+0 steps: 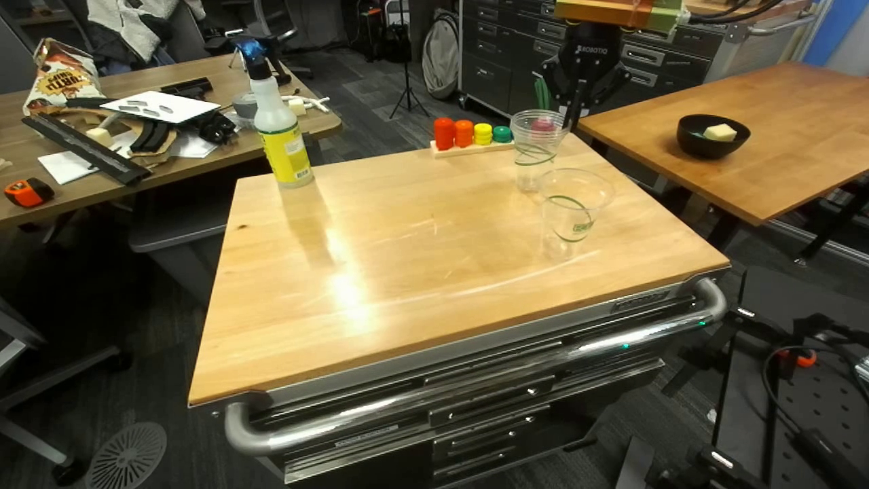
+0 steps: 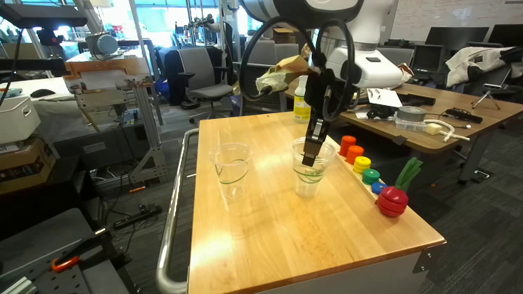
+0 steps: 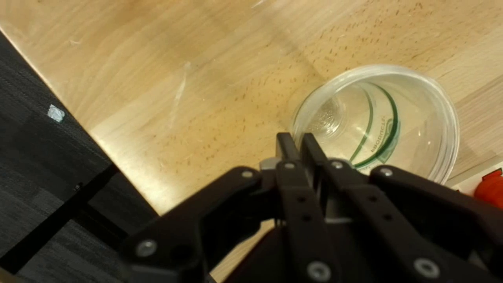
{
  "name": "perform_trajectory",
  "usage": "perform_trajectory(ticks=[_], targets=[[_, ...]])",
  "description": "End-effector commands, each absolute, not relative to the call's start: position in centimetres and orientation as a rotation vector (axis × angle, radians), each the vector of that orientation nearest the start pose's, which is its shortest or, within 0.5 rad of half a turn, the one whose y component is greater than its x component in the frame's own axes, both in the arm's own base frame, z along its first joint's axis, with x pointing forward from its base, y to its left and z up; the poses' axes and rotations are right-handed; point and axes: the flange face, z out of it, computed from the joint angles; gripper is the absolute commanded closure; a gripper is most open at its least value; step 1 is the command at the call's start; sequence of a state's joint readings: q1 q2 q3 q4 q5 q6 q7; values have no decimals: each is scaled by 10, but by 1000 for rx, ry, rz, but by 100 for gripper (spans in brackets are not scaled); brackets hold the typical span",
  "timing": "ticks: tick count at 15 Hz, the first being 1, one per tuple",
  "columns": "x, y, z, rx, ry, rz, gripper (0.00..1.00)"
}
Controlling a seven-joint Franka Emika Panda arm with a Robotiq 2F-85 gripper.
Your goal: Stack the cups into each other
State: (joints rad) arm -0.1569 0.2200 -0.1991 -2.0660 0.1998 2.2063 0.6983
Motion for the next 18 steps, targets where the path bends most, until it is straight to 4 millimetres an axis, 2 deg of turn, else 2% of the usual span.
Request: perform_trajectory(ticks=[1, 4, 7, 12, 16, 18], targets=[[547, -187, 319, -2566, 1680, 156, 98], [549, -187, 326, -2552, 1681, 146, 98], [552, -182, 352, -2553, 1673, 134, 98], [551, -162, 420, -2549, 1612, 124, 98], [526, -129, 477, -2599, 1473, 99, 98], [512, -112, 496, -2643, 1431, 87, 98]])
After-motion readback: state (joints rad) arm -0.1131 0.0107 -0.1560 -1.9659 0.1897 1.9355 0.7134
